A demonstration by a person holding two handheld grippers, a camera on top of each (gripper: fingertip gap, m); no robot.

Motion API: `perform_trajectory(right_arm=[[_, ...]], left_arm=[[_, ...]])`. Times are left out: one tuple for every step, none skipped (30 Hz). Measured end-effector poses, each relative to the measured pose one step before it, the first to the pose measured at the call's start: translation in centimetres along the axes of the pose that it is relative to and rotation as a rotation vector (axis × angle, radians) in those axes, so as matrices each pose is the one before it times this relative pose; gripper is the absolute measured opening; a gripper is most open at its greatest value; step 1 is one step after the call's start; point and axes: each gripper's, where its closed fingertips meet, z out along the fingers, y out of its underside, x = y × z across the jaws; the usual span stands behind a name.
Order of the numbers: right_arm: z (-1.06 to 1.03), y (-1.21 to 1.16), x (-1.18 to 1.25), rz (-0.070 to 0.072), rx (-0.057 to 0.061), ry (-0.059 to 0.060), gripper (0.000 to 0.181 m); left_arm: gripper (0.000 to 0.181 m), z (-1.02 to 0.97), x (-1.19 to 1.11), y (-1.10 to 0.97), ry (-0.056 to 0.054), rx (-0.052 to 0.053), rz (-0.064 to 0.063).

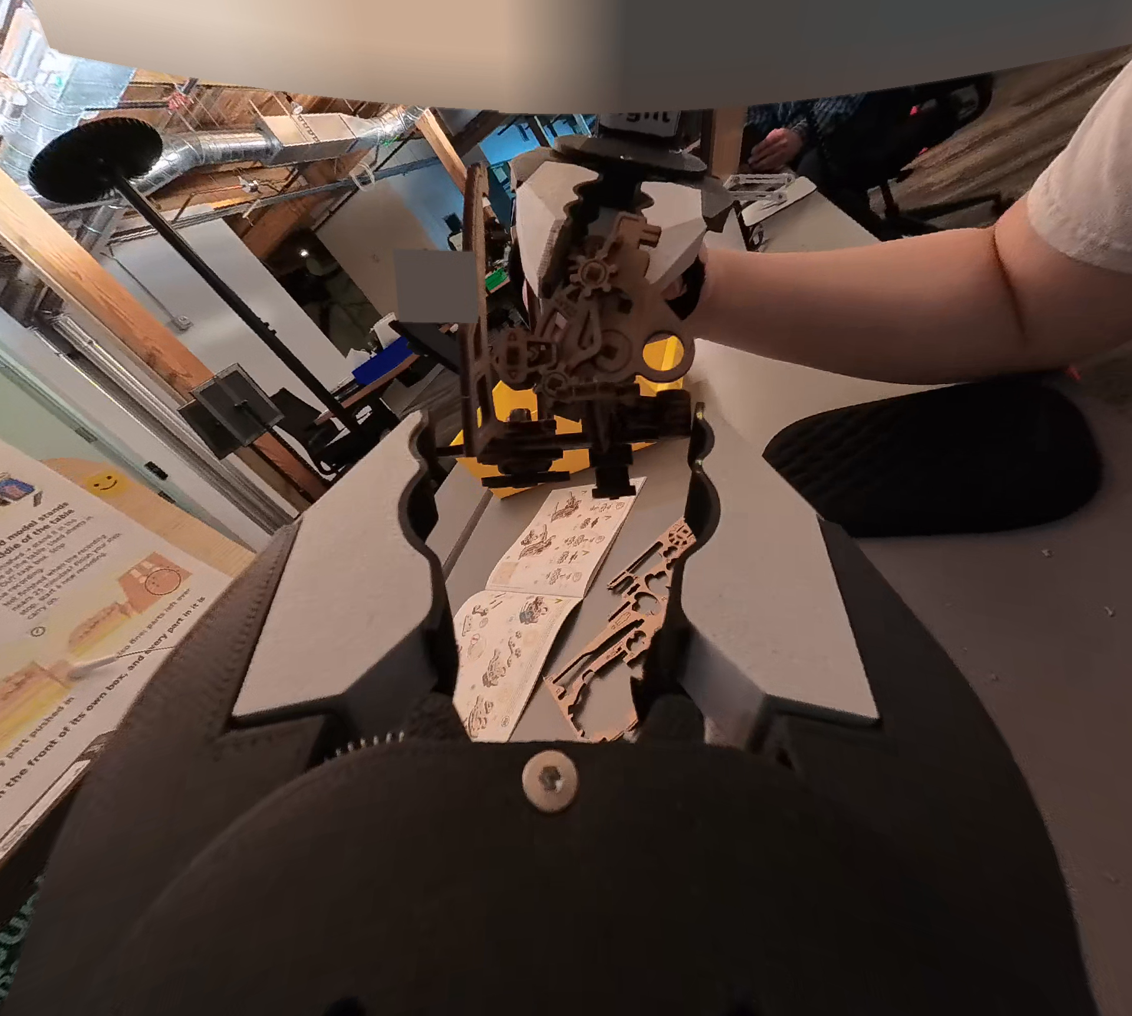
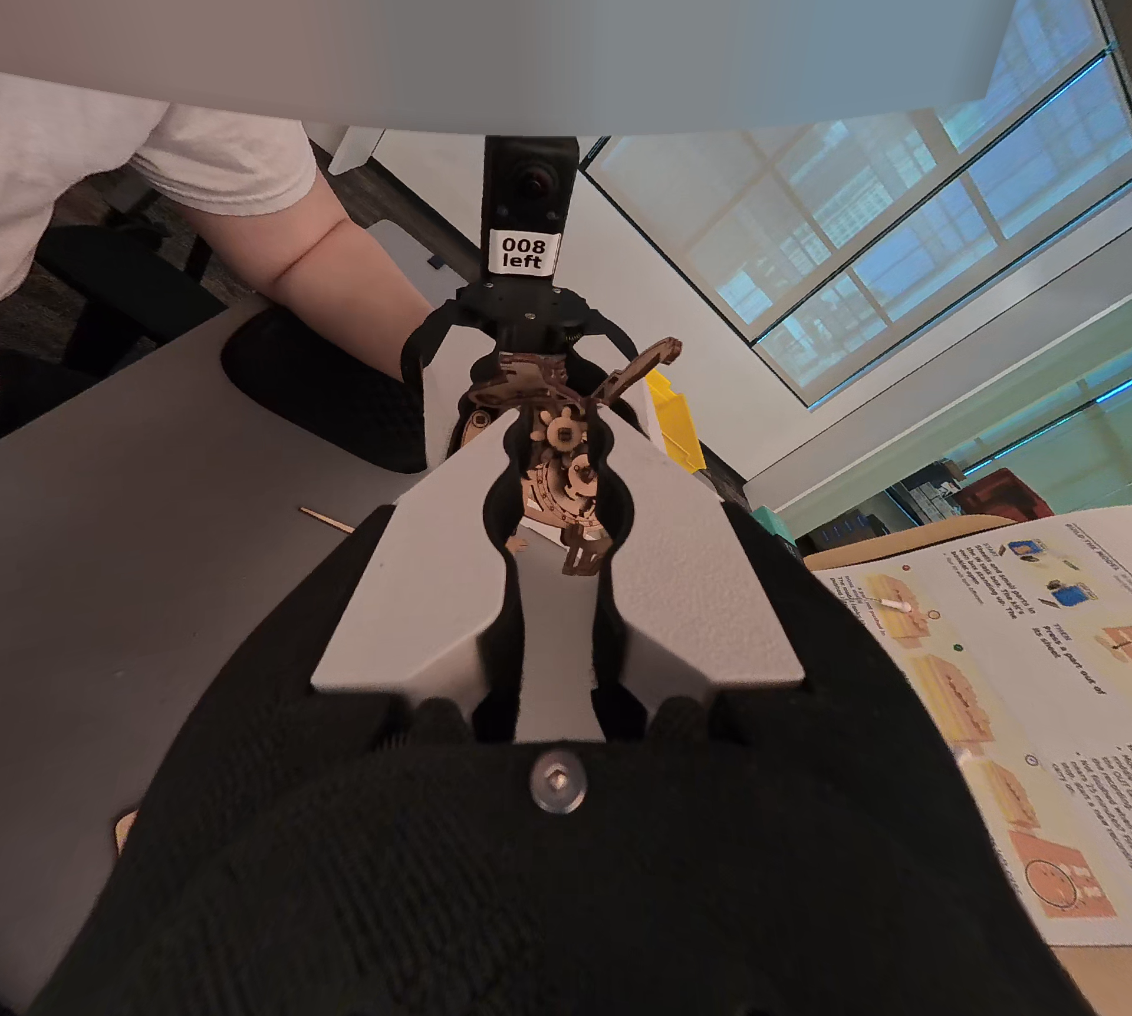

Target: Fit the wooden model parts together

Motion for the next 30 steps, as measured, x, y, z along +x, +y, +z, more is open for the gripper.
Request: perform_trajectory(right_arm=[[-0.038,-0.052,-0.002,-0.0007,0.0036,0.0001,0.016],[-0.054,0.021,0.001,0.0020,-0.0009,-0.0003,0.016],[-0.034,0.120,0.008,-0.0001,-0.0067,0.0015,0.016],[-0.016,0.138,-0.025,-0.0054,-0.0074,0.0022,0.016],[-0.009,0.106,-0.021,-0.0083,-0.0054,0.0046,0.016],[-0.012,0.080,0.025,-0.0088,-0.0052,0.0072,0.016],[-0.012,0.104,0.085,-0.0086,-0.0080,0.0103,0.017],[-0.007,0.116,0.119,-0.0080,-0.0092,0.0102,0.017],[0.007,0.184,0.067,-0.0077,-0.0133,0.0065,0.019],[0.029,0.239,0.087,-0.0082,-0.0173,0.0082,0.022],[0.023,0.249,0.091,-0.0096,-0.0178,0.0094,0.026],[0.008,0.238,-0.013,-0.0113,-0.0186,0.0026,0.029],[-0.030,0.244,-0.065,-0.0116,-0.0218,0.0002,0.030],[-0.052,0.208,-0.085,-0.0118,-0.0217,-0.0011,0.030],[-0.054,0.201,-0.051,-0.0145,-0.0237,0.0026,0.033],[-0.073,0.115,-0.012,-0.0167,-0.0230,0.0059,0.037],[-0.111,0.022,0.021,-0.0179,-0.0209,0.0078,0.041],[-0.117,-0.085,0.087,-0.0193,-0.0196,0.0127,0.043],[-0.119,-0.220,0.046,-0.0202,-0.0167,0.0104,0.045],[-0.043,-0.341,-0.024,-0.0220,-0.0122,0.0085,0.047],[0.038,-0.354,0.149,-0.0280,-0.0136,0.0212,0.049],[0.111,-0.382,0.000,-0.0321,-0.0125,0.0135,0.049],[0.174,-0.243,0.120,-0.0253,-0.0227,0.0178,0.049],[0.183,-0.141,-0.061,-0.0201,-0.0283,0.0038,0.049],[0.180,-0.232,-0.376,-0.0109,-0.0171,-0.0152,0.049],[0.205,-0.146,-0.343,0.0043,-0.0153,-0.0161,0.049],[0.191,0.027,-0.274,0.0079,-0.0201,-0.0141,0.048],[0.145,0.065,-0.180,0.0028,-0.0156,-0.0086,0.048],[0.073,0.153,0.178,0.0003,-0.0167,0.0122,0.048],[-0.009,0.196,0.262,-0.0016,-0.0165,0.0139,0.048]], left_arm=[[0.081,-0.023,0.008,-0.077,0.0008,0.0052,0.0001],[0.080,-0.006,-0.004,-0.006,-0.0002,-0.0008,0.0036],[0.080,-0.010,-0.045,0.073,-0.0050,-0.0080,0.0134],[0.080,-0.036,-0.020,0.039,-0.0072,-0.0075,0.0272],[0.079,-0.067,-0.004,-0.012,-0.0085,-0.0082,0.0342],[0.079,-0.038,-0.082,0.026,-0.0132,-0.0163,0.0363],[0.079,-0.030,-0.102,0.012,-0.0128,-0.0184,0.0378],[0.079,-0.050,-0.026,-0.019,-0.0079,-0.0155,0.0401],[0.079,-0.031,-0.086,0.050,-0.0126,-0.0182,0.0433],[0.079,-0.010,-0.131,0.110,-0.0150,-0.0204,0.0398],[0.079,-0.015,-0.130,0.077,-0.0139,-0.0164,0.0290],[0.079,-0.024,-0.107,0.011,-0.0104,-0.0088,0.0155],[0.079,-0.028,-0.104,-0.055,-0.0064,-0.0026,0.0015],[0.079,-0.036,-0.134,-0.061,-0.0066,0.0000,-0.0041],[0.079,-0.021,-0.222,0.035,-0.0095,-0.0056,0.0013],[0.079,-0.026,-0.263,0.126,-0.0114,-0.0123,0.0096],[0.079,-0.034,-0.241,0.152,-0.0091,-0.0145,0.0132],[0.079,-0.073,-0.207,0.078,-0.0076,-0.0104,0.0142],[0.079,-0.088,-0.230,-0.020,-0.0101,-0.0040,0.0094],[0.079,-0.066,-0.183,-0.104,-0.0071,0.0015,-0.0017],[0.079,-0.004,-0.019,-0.064,0.0040,-0.0012,-0.0074],[0.079,0.039,0.039,0.058,0.0063,-0.0095,-0.0033],[0.079,0.044,0.032,0.094,0.0041,-0.0111,0.0045],[0.079,0.019,0.029,0.067,0.0023,-0.0081,0.0063],[0.079,0.000,0.001,0.007,-0.0003,-0.0030,0.0014],[0.079,-0.033,-0.036,-0.071,-0.0021,0.0047,-0.0045],[0.079,-0.025,-0.017,-0.103,0.0006,0.0082,-0.0093],[0.079,-0.003,0.017,-0.025,0.0048,0.0040,-0.0110],[0.078,0.017,-0.008,0.067,0.0030,-0.0016,-0.0069],[0.078,0.001,-0.057,0.094,-0.0007,-0.0028,-0.0012]])
